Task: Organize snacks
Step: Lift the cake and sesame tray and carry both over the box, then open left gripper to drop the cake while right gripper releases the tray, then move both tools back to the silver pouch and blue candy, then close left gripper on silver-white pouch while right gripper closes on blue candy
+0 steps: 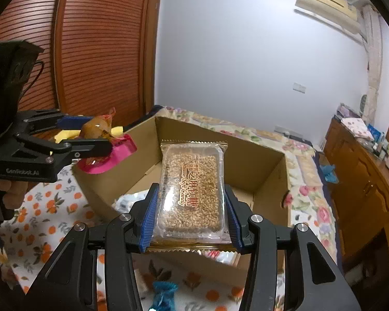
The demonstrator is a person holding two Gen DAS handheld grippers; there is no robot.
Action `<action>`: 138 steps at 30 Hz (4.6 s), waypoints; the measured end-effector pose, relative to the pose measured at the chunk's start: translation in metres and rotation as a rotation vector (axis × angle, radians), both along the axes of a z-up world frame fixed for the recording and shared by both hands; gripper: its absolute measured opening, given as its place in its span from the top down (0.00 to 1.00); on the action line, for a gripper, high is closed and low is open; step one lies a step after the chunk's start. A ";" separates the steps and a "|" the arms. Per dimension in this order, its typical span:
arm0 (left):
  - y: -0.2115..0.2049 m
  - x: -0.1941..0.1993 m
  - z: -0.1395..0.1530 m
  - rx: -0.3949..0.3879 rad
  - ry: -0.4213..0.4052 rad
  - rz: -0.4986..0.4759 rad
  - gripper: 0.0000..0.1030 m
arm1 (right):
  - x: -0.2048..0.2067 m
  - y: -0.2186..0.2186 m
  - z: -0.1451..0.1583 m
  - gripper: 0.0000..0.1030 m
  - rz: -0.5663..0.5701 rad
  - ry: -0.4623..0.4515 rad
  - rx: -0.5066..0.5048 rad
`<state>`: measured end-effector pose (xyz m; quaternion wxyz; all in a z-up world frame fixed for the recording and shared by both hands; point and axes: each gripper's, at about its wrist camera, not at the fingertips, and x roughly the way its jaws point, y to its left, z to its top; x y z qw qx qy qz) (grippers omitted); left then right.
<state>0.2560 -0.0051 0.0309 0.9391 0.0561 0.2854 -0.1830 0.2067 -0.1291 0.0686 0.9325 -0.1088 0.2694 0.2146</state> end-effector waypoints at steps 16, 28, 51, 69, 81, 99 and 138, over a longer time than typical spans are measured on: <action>-0.022 0.049 -0.018 0.113 0.114 0.006 0.38 | 0.056 -0.002 -0.031 0.54 0.036 0.092 -0.009; -0.010 0.051 -0.013 0.099 0.110 0.040 0.40 | 0.062 0.010 -0.042 0.53 0.069 0.172 -0.030; 0.024 -0.014 0.000 0.040 0.039 0.048 0.28 | 0.028 0.015 -0.017 0.53 0.060 0.131 0.007; 0.022 -0.085 -0.032 0.001 0.084 0.037 0.21 | -0.049 -0.010 -0.007 0.49 0.016 0.110 0.031; 0.016 -0.089 -0.092 -0.007 0.201 0.044 0.21 | -0.067 -0.017 -0.056 0.49 0.011 0.211 0.034; 0.011 -0.075 -0.139 0.019 0.302 0.052 0.21 | -0.052 -0.016 -0.113 0.51 -0.008 0.324 0.007; -0.003 -0.072 -0.150 0.093 0.319 0.065 0.12 | -0.052 -0.014 -0.135 0.78 -0.042 0.330 -0.036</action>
